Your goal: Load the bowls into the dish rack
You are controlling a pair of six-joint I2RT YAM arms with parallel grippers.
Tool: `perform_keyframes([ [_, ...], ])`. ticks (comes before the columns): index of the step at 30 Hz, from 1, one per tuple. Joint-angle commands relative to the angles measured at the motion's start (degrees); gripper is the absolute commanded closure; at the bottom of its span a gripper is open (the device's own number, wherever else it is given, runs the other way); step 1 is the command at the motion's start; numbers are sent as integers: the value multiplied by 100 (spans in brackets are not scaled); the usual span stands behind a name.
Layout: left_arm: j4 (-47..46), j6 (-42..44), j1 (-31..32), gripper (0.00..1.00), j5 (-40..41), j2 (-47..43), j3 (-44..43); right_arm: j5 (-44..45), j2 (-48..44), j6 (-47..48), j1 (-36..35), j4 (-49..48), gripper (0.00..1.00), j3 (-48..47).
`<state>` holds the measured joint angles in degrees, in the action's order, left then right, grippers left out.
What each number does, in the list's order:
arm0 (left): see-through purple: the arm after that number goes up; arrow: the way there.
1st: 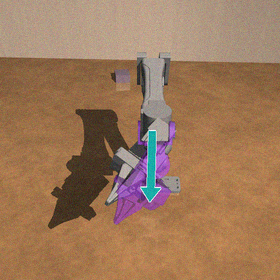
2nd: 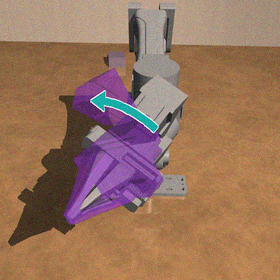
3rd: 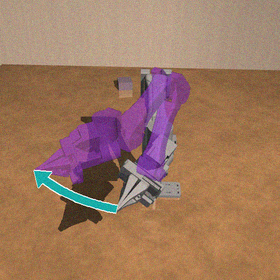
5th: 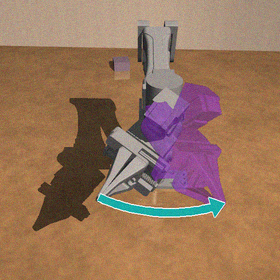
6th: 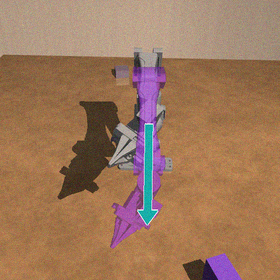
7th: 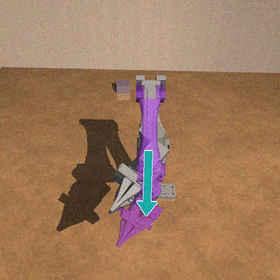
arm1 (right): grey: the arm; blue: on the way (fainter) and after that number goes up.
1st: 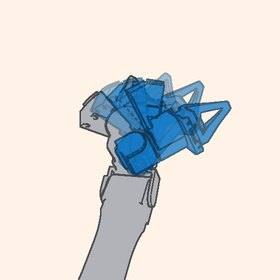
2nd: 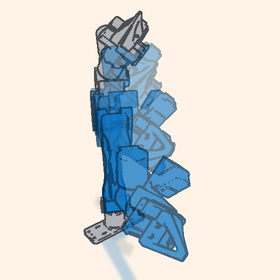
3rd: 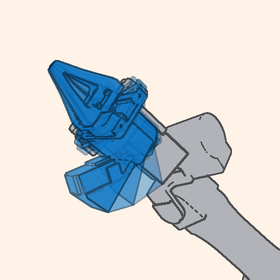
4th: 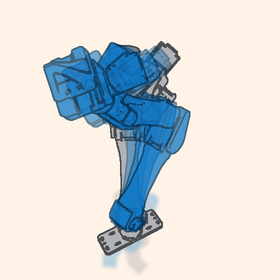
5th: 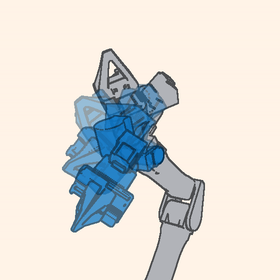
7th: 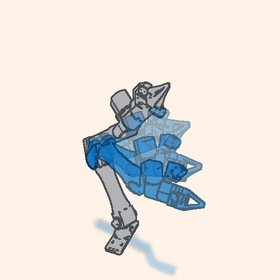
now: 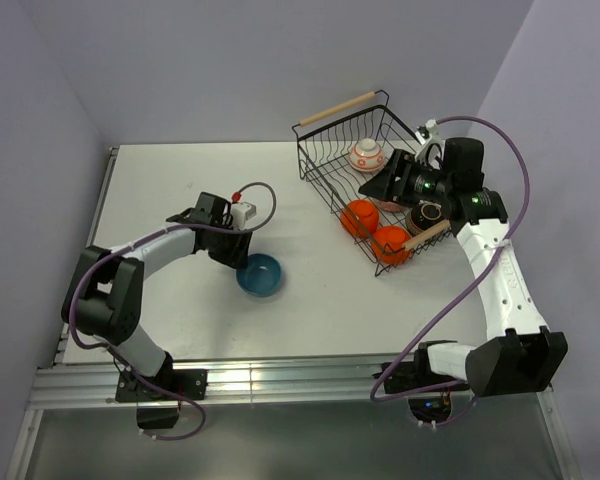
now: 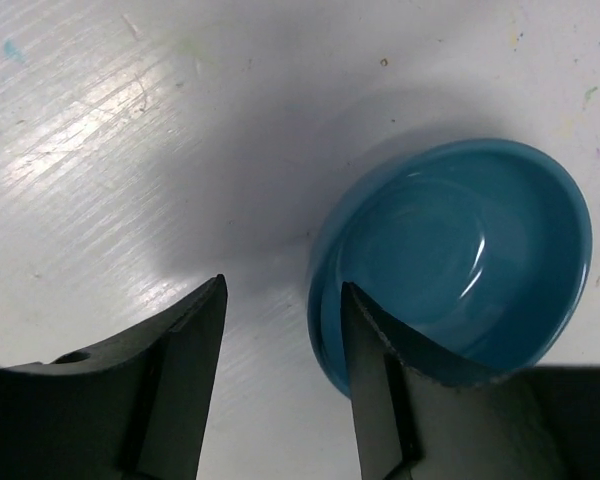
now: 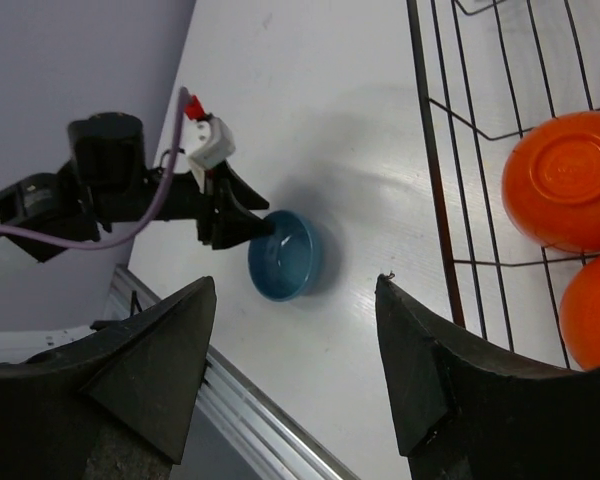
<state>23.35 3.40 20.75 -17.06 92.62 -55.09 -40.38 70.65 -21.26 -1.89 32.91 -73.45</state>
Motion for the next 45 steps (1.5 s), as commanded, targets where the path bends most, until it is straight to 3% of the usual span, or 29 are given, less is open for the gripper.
perform_keyframes([
  [1, -235, -225, 69, 48, 98, 194, -107, -67, -157, -484, 22, -566, 28, 190],
  [9, -182, -531, 148, 74, 264, 406, -318, -101, -113, -1108, 84, -1022, 30, 454],
  [11, -208, -594, 157, 92, 308, 424, -336, -172, -61, -1196, 84, -1006, 30, 402],
  [13, -235, -691, 157, 100, 379, 363, -371, -355, -8, -1136, 84, -962, 27, 280],
  [17, -375, -718, 157, 100, 467, -137, -520, -742, 334, -469, 84, -453, 16, -195],
  [22, -1077, -420, 192, 100, 449, -1613, -354, -1182, 546, 743, 92, 277, 10, -767],
  [31, -2544, 1276, 1000, 100, 1011, -3214, 146, -1965, 801, 2991, 22, 1455, 7, -2348],
  [37, -3880, 2480, 1650, 100, 1888, -4067, 788, -1921, 617, 4698, -608, 2430, 4, -2833],
  [40, -4302, 3165, 1993, 100, 2004, -4392, 1104, -1615, 327, 4736, -1258, 2283, 4, -2403],
  [45, -4708, 4264, 2616, 100, 1935, -4840, 1571, -753, 45, 3999, -2253, 1245, 3, -1778],
])
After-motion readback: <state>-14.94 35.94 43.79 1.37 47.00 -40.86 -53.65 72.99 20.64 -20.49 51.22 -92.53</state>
